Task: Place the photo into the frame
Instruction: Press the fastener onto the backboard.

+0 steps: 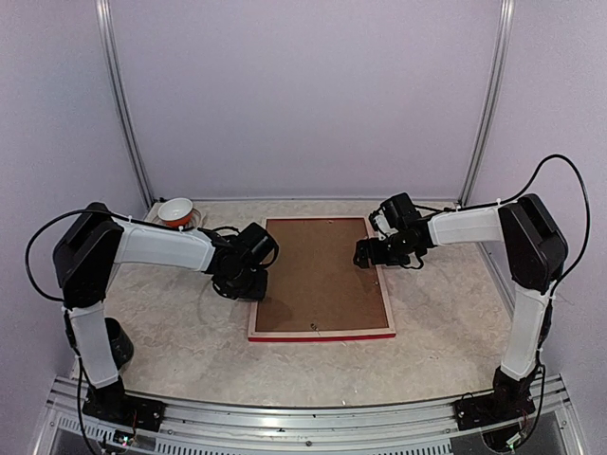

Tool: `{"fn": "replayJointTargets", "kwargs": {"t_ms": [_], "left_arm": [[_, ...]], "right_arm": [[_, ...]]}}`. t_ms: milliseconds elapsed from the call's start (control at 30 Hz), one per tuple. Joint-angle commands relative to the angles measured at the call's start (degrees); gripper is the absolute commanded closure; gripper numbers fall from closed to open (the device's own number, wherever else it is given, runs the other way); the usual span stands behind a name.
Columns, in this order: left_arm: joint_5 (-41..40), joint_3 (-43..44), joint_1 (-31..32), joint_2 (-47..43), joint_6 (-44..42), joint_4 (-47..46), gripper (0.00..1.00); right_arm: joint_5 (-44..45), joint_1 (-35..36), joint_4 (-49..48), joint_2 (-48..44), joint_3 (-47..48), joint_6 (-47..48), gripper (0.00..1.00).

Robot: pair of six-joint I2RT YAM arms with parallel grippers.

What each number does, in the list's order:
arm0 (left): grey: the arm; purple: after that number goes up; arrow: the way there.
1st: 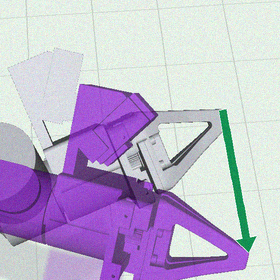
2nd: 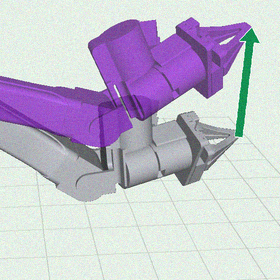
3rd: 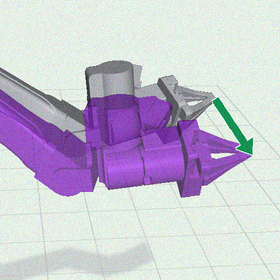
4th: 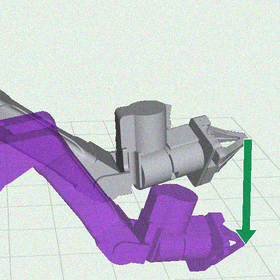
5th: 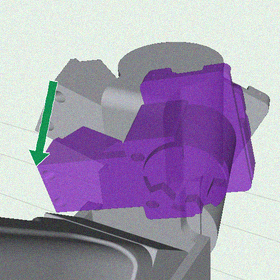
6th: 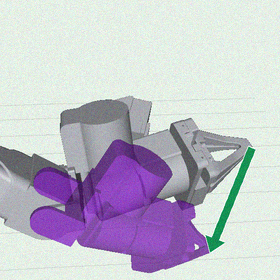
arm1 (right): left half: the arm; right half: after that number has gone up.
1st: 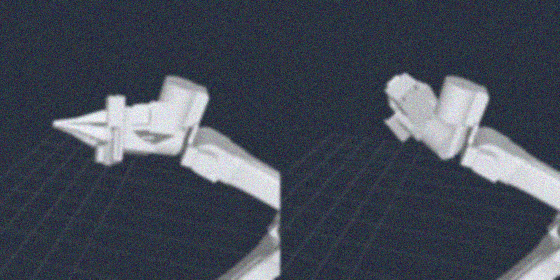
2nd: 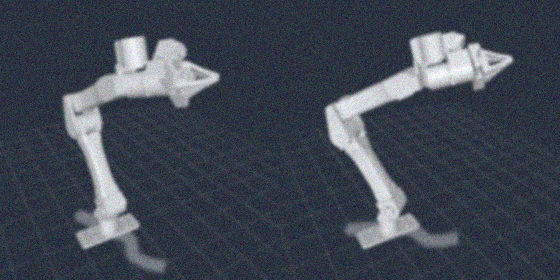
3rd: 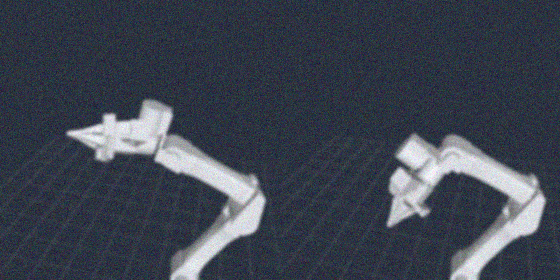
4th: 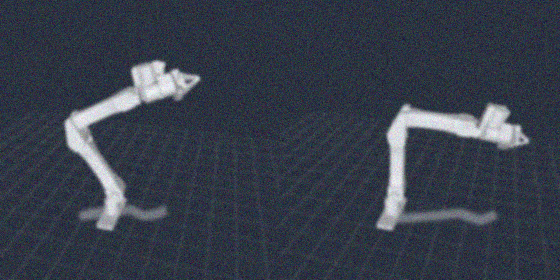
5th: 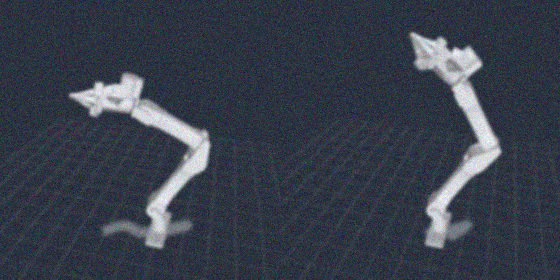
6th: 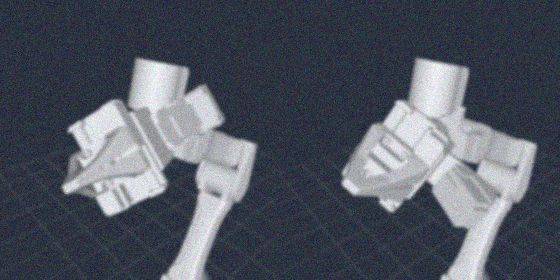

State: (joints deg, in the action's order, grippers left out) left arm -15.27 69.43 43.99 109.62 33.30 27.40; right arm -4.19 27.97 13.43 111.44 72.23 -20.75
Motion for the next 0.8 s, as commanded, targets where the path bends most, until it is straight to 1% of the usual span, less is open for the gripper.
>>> {"fn": "replayJointTargets", "kwargs": {"t_ms": [0, 133, 267, 400, 500, 633, 767], "left_arm": [[-1.9, -0.2, 0.5, 0.5, -0.9, 5.6, 0.59], [-4.9, 2.6, 1.7, 2.4, -2.7, 8.5, 0.59], [-4.4, 2.6, 1.9, 3.2, -2.8, 8.7, 0.59], [-5.4, 2.0, 1.9, 2.2, -1.7, 7.8, 0.58], [-5.6, 1.9, 1.7, 1.1, -0.9, 6.1, 0.56], [-4.8, 2.7, 1.4, -1.5, -0.8, 4.4, 0.56], [-3.3, 3.7, 1.4, -2.3, -1.3, 5.1, 0.56]], "right_arm": [[0.3, 0.2, 0.1, -0.5, 0.4, 0.2, 0.01], [0.2, 0.2, 0.0, -0.5, 0.5, 0.2, 0.01], [0.5, 0.2, 0.0, -0.5, 0.4, 0.2, 0.01], [0.4, 0.2, -0.2, -0.5, 0.1, 0.2, 0.01], [0.2, 0.2, -0.2, -0.4, 0.1, 0.1, 0.01], [0.0, 0.2, -0.2, -0.6, 0.1, 0.1, 0.01], [0.0, 0.2, -0.2, -0.7, 0.1, 0.2, 0.01]]}}
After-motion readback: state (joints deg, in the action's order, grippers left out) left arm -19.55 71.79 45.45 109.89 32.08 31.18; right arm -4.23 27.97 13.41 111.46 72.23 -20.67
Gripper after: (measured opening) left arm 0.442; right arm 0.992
